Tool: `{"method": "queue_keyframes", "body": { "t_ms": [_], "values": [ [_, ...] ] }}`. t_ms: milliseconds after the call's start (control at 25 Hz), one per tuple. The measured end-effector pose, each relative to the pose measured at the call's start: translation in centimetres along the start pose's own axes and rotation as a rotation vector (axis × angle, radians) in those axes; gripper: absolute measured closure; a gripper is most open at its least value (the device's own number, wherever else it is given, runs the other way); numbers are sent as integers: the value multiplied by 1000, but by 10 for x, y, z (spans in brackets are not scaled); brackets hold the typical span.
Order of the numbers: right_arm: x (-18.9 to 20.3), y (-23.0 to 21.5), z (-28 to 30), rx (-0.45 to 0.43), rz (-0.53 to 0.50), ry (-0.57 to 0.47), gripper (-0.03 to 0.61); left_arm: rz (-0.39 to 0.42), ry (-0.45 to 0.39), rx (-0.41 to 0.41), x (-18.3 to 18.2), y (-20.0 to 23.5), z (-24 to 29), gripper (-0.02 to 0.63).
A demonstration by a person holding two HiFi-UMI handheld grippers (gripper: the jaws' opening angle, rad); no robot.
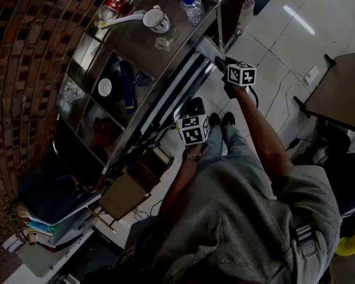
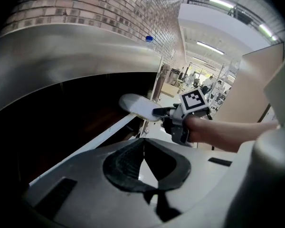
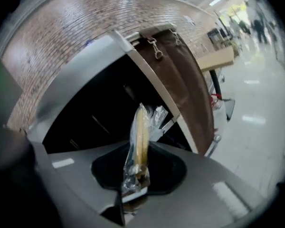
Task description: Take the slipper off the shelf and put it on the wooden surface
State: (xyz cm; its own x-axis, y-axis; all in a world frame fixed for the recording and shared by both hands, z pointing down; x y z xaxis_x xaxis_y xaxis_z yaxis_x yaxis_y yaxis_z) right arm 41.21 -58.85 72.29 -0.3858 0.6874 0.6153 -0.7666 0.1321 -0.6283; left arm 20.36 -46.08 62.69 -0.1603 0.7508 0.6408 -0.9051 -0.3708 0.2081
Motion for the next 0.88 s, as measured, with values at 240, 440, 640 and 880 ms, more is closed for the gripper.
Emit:
{"method": "queue_keyframes", "body": {
  "t_ms": [240, 440, 640, 880],
  "values": [
    [43, 60, -98, 158, -243, 60, 517, 21, -50, 29, 0, -36, -19, 609],
    [75, 102, -150, 258, -306, 15, 517, 53, -108, 57, 3, -42, -54, 609],
    [108, 149, -182, 301, -322, -41, 517, 84, -161, 65, 35, -19, -106, 609],
    [180, 230, -221, 347, -310, -78, 517, 85, -179, 81, 105, 16, -182, 609]
  ]
}}
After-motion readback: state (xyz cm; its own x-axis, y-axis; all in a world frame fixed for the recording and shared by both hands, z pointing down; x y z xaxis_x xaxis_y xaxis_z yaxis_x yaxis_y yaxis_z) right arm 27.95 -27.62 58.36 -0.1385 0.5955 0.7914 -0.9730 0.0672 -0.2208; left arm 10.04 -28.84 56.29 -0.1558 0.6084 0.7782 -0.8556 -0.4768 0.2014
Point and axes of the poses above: the fingertips, and each gripper's own axes: z forward along the fingers, y to its left, x out of its underside, the point moved 9 cm from there along -z, backward along the fingers, and after that the axes turned 1 degree about z, right-handed, at the moved point
